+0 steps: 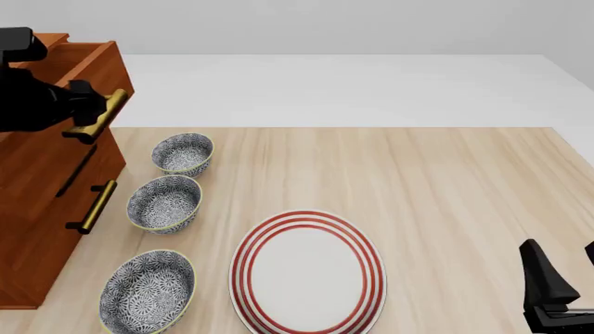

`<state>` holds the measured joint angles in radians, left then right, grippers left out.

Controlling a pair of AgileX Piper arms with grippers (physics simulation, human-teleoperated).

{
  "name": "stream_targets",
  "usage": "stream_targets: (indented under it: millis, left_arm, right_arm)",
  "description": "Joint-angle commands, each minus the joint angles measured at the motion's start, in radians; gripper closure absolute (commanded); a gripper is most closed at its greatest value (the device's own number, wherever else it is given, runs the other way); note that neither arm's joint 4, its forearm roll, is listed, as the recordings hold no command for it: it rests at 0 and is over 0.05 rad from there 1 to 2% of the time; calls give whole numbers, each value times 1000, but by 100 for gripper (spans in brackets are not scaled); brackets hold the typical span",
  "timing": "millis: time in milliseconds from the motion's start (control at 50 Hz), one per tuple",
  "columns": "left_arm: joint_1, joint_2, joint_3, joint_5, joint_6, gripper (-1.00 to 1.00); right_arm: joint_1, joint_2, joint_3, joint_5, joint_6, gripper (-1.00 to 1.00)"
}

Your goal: Open the top drawer of the cabinet.

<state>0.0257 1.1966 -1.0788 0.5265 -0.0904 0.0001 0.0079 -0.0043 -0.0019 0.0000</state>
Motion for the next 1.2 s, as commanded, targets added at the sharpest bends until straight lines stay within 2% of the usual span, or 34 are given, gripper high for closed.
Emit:
stream_targets:
  millis: [20,40,160,180,280,300,340,600,940,1200]
  left_arm:
    - [-15,147,20,53,30,-100]
    - [-28,147,24,57,3,-100]
    - [-25,179,2,69,5,-100]
    - [-18,190,-4,72,22,-100]
    - [-30,208,-36,93,-2,-100]
    - [-25,216,-42,94,20,-100]
    - [-27,222,-47,95,11,-100]
    - [-36,248,-52,97,18,-100]
    - [-95,225,-32,106,-11,-100]
    - [-101,224,-50,118,-22,-100]
  right_arm:
    - [0,0,0,0,0,-100]
    - [0,0,0,0,0,-100]
    - [0,0,0,0,0,-100]
    - [0,0,0,0,0,-100]
    - [0,0,0,0,0,-100]
    - [0,0,0,0,0,-100]
    - [0,0,0,0,0,-100]
    - [0,0,0,0,0,-100]
    - [0,0,0,0,0,-100]
    - [0,0,0,0,0,-100]
